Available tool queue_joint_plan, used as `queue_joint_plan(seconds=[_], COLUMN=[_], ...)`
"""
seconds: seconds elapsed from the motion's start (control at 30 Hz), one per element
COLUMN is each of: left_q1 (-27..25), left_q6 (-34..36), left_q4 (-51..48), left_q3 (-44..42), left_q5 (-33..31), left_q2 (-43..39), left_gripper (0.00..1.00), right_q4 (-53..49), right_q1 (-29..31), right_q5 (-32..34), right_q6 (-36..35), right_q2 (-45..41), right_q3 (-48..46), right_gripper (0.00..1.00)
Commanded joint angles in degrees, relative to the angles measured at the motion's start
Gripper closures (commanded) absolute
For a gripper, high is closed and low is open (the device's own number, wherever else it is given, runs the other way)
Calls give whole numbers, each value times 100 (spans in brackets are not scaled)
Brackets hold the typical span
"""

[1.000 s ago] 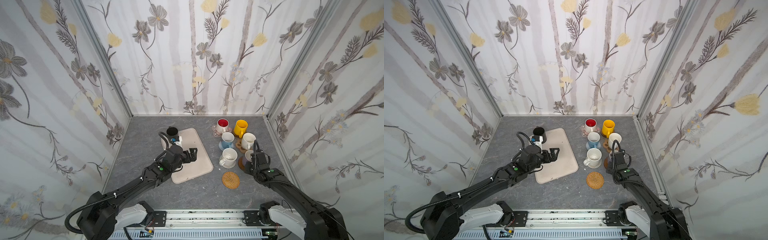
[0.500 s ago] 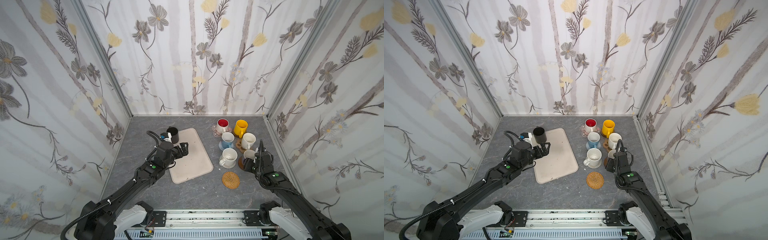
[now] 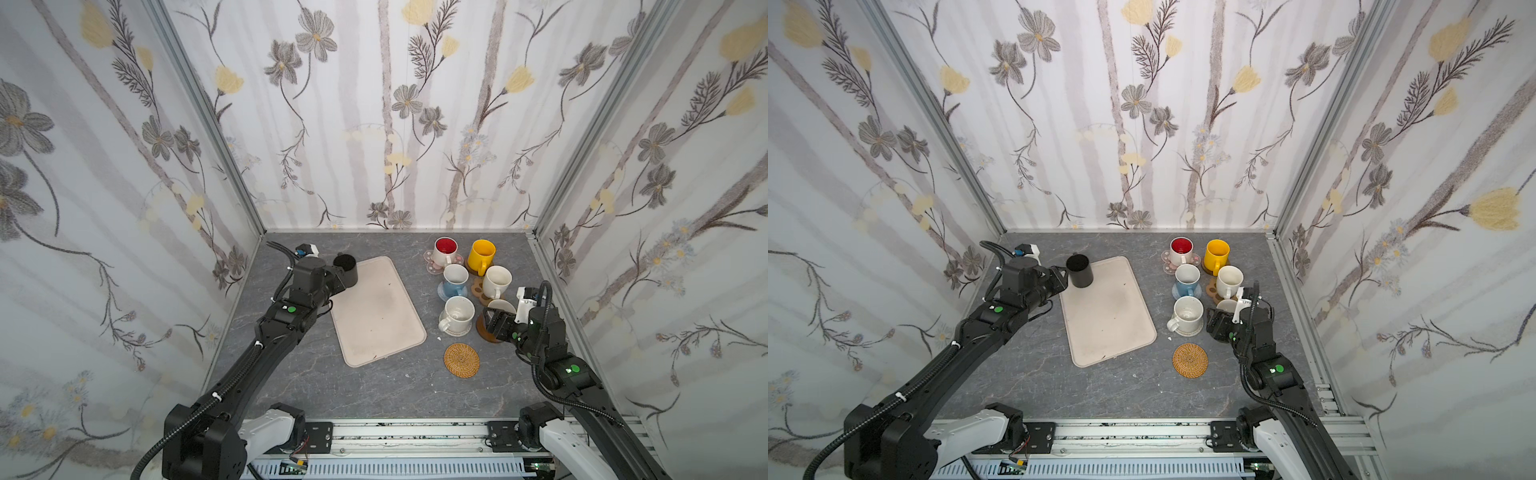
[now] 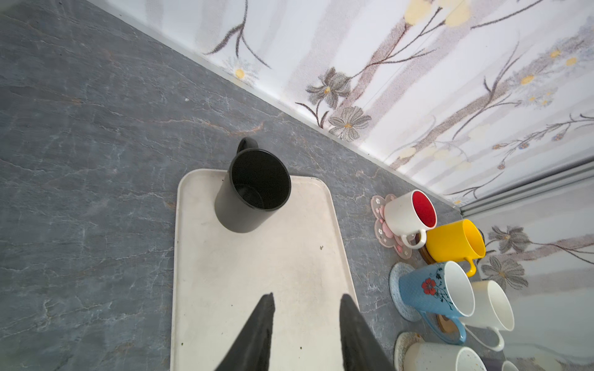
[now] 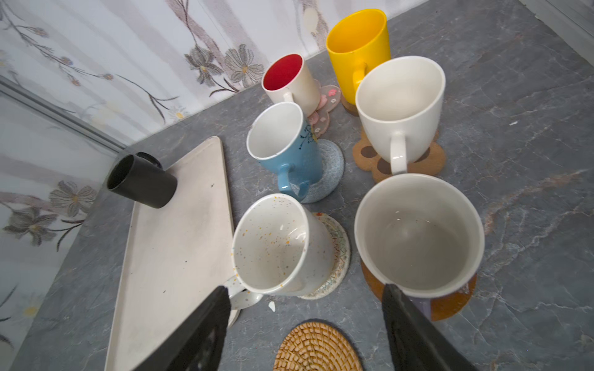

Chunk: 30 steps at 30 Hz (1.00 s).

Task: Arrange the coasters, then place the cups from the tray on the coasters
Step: 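Raise the right gripper off the lilac mug while left gripper reaches to black mug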

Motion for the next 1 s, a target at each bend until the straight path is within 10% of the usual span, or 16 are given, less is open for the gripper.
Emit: queue_joint_plan(seconds=[0.0, 0.97], left_q1=[105, 485], left_q6=[264, 1964], left_q4=[-296, -2336], left_q3=[424, 6063], left_q5=[86, 472], left_q2=[371, 5886], left_gripper=[73, 91], right_q4=[358, 1148], right_q1=[154, 767], right_q5=[-177, -414], right_q6=[-127, -819], right_q2=[125, 2061], right_q3=[260, 1074], right_gripper=[24, 21])
